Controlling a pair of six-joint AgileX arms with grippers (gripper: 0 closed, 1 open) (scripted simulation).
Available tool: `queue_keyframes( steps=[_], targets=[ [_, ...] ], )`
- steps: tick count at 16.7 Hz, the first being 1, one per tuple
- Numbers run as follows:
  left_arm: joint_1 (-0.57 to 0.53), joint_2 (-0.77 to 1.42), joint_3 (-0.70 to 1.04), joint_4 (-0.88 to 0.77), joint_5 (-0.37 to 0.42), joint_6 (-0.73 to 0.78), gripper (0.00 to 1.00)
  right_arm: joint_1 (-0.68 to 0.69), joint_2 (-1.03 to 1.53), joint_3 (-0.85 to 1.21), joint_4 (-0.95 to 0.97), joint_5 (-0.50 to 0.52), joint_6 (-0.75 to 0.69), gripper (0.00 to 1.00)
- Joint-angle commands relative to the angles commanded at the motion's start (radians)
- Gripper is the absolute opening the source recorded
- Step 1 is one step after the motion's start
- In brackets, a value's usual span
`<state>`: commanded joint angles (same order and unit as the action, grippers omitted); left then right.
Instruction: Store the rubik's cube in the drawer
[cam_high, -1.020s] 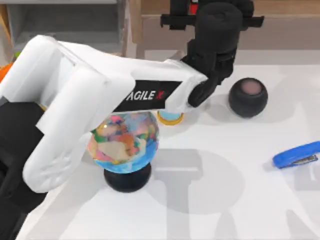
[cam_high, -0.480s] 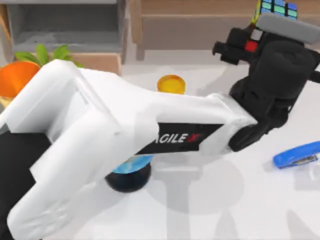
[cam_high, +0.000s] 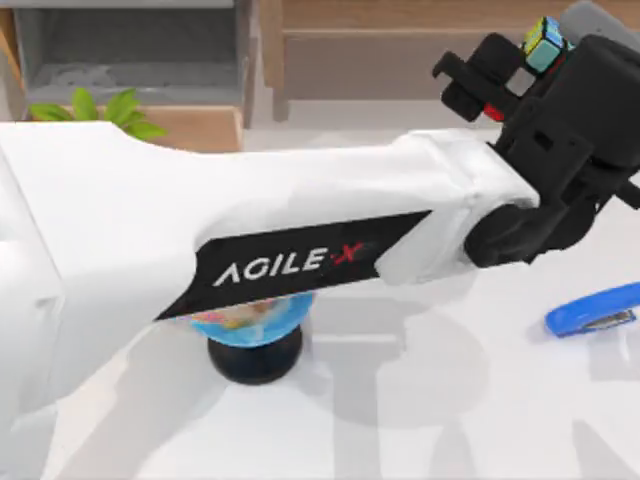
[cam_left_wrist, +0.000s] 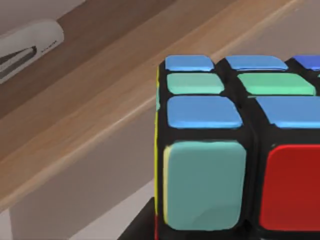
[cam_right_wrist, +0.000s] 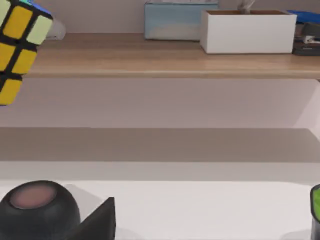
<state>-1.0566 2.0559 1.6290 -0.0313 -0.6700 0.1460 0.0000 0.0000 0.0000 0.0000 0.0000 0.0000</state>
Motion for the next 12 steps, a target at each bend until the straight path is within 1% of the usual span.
queue_keyframes(
  steps=[2, 5, 8, 12],
  targets=[
    [0.050, -0.033, 0.046, -0.193, 0.023, 0.015, 0.00, 0.000, 0.000, 0.000, 0.000, 0.000, 0.000, 1.00],
    [0.176, -0.060, 0.141, -0.501, 0.070, 0.040, 0.00, 0.000, 0.000, 0.000, 0.000, 0.000, 0.000, 1.00],
    [0.343, -0.061, 0.262, -0.802, 0.134, 0.067, 0.00, 0.000, 0.000, 0.000, 0.000, 0.000, 0.000, 1.00],
    [0.606, -0.005, 0.459, -1.149, 0.233, 0.104, 0.00, 0.000, 0.000, 0.000, 0.000, 0.000, 0.000, 1.00]
  ],
)
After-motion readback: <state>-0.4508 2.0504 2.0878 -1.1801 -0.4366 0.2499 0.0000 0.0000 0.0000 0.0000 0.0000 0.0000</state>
